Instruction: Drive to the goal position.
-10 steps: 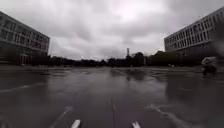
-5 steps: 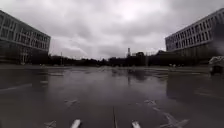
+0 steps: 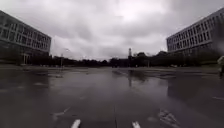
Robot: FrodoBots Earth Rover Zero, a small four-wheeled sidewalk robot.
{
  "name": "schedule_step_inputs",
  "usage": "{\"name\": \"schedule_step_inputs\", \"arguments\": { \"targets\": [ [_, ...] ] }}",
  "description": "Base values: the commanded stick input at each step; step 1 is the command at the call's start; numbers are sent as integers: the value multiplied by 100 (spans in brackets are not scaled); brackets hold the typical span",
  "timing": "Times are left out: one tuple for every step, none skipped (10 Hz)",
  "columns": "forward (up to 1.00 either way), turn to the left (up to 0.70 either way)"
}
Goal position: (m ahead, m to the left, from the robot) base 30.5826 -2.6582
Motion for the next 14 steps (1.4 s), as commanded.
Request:
{"name": "schedule_step_inputs", "arguments": {
  "targets": [
    [100,4],
    [100,3],
    [100,3],
    [100,3],
    [100,3],
    [100,3],
    [100,3],
    [100,3],
    [100,3],
    [100,3],
    [100,3],
    [100,3],
    [100,3],
    [100,3]
  ]
}}
